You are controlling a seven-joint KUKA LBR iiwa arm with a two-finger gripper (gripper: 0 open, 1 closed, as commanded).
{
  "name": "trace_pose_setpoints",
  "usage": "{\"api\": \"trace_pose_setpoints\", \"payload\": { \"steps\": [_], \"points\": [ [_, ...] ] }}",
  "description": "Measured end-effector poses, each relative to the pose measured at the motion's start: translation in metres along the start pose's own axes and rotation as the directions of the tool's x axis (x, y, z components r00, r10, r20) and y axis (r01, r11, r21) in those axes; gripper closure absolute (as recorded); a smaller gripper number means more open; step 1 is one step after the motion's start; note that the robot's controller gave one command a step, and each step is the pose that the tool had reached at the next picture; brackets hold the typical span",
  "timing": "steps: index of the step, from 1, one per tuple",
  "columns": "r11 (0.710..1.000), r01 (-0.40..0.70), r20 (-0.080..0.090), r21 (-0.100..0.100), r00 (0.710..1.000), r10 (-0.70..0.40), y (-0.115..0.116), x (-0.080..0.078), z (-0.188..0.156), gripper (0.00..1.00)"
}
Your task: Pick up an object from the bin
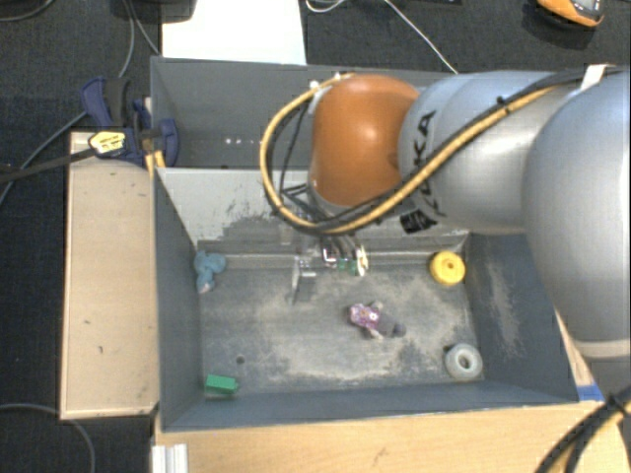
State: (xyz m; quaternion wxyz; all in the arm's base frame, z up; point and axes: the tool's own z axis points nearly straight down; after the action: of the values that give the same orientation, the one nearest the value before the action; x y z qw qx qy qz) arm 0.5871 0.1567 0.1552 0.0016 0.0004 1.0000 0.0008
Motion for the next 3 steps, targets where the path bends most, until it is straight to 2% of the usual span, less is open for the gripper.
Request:
{"api": "trace_pose_setpoints", "payload": {
  "steps": [1,2,3],
  "points": [
    [0.997,0.081,-0.011,0.001,0.997,-0.081,-0.041,0.059,-0.086,0.0],
    [0.999,0.048,0.003,-0.001,0.999,-0.048,-0.055,0.042,-0.079,0.0],
    [0.999,-0.035,-0.016,0.004,0.999,0.035,-0.12,0.084,-0.025,0.0]
  ]
}}
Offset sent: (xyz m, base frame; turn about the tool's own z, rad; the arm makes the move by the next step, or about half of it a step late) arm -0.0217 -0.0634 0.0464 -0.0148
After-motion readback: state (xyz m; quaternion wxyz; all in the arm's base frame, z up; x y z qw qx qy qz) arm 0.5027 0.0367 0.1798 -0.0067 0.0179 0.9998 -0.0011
